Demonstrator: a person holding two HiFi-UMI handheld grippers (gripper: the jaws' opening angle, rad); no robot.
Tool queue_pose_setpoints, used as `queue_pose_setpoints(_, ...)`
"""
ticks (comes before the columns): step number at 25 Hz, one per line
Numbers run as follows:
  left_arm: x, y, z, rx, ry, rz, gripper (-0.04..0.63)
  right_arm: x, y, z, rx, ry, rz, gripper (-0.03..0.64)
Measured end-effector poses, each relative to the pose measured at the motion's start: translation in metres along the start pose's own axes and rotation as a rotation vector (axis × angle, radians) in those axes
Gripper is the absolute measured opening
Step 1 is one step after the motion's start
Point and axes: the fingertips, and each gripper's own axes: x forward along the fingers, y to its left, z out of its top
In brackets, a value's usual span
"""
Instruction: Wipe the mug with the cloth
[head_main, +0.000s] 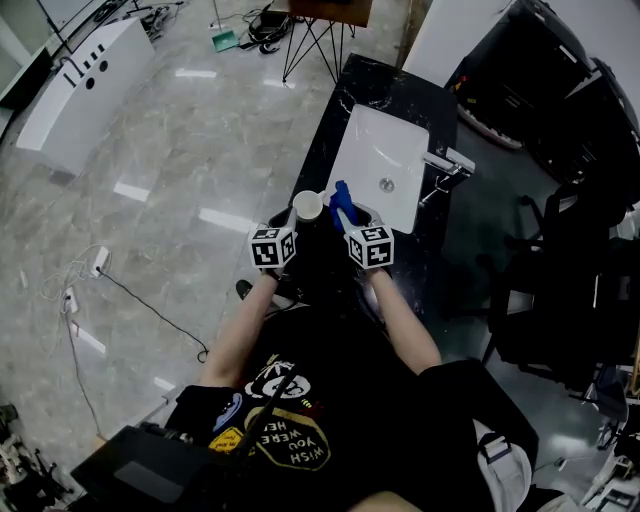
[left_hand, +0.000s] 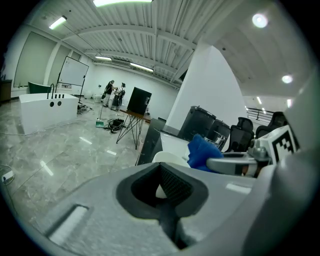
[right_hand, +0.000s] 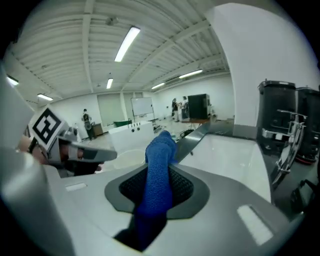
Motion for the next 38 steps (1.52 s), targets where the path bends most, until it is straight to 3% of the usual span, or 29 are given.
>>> queue_pose_setpoints(3, 0.0, 0.0, -0.001, -0.018, -0.007, 0.003, 0.002, 0.008, 0.065, -0.045, -0.118, 0.145, 0.196, 0.092)
queue_pose_setpoints(5, 0.0, 0.0, -0.002, -0.022, -0.009, 0.005, 0.002, 0.001, 0.116, -0.069, -0.215, 0.189, 0.355, 0.091)
queue_pose_setpoints(6, 0.0, 0.0, -0.002, -0.02, -0.008, 0.004, 0.002, -0.001, 0.128, -0.074, -0.249, 0.193, 0.394, 0.091)
queue_pose_setpoints(8, 0.0, 0.0, -0.002, -0.016, -0.003, 0.001, 0.002, -0.001, 0.112, -0.064, -0.223, 0.155, 0.351, 0.091)
queue_pose_setpoints(11, 0.001, -0.002, -0.002, -0.009, 0.006, -0.003, 0.002, -0.004, 0.044, -0.015, -0.05, -0.002, 0.148, 0.091)
queue_pose_setpoints(13, 0.001, -0.001, 0.0, -0.006, 0.005, -0.005, 0.002, -0.007, 0.008, 0.012, 0.009, -0.083, 0.042, 0.089)
queue_pose_setpoints(15, 0.001, -0.001, 0.001, -0.006, 0.001, -0.009, 0.002, -0.001, -0.005, 0.016, 0.028, -0.08, 0.006, 0.089)
queue_pose_setpoints(17, 0.001, -0.001, 0.0, -0.015, -0.003, -0.014, 0.002, 0.01, 0.01, 0.0, 0.001, -0.015, 0.057, 0.089)
queue_pose_setpoints(23, 0.002, -0.003, -0.001, -0.071, -0.005, -0.031, 0.002, 0.004, 0.111, -0.054, -0.205, 0.116, 0.35, 0.089)
queue_pose_setpoints(25, 0.001, -0.003, -0.002, -0.052, 0.003, -0.034, 0.002, 0.002, 0.107, -0.05, -0.237, 0.097, 0.332, 0.089)
queue_pose_setpoints(29, -0.003, 0.002, 0.003, -0.056, -0.01, -0.02, 0.002, -0.003, 0.039, 0.004, -0.075, -0.059, 0.165, 0.089)
queue_pose_setpoints(32, -0.001, 0.004, 0.005, -0.051, -0.011, -0.016, 0.002, 0.006, -0.002, 0.013, -0.011, -0.052, 0.053, 0.089)
queue_pose_setpoints(34, 0.001, 0.002, 0.004, -0.049, -0.007, -0.022, 0.002, 0.016, 0.01, -0.008, -0.051, 0.038, 0.092, 0.089)
queue_pose_setpoints(38, 0.003, -0.003, 0.0, -0.05, -0.008, -0.023, 0.002, 0.008, 0.089, -0.06, -0.285, 0.171, 0.322, 0.089)
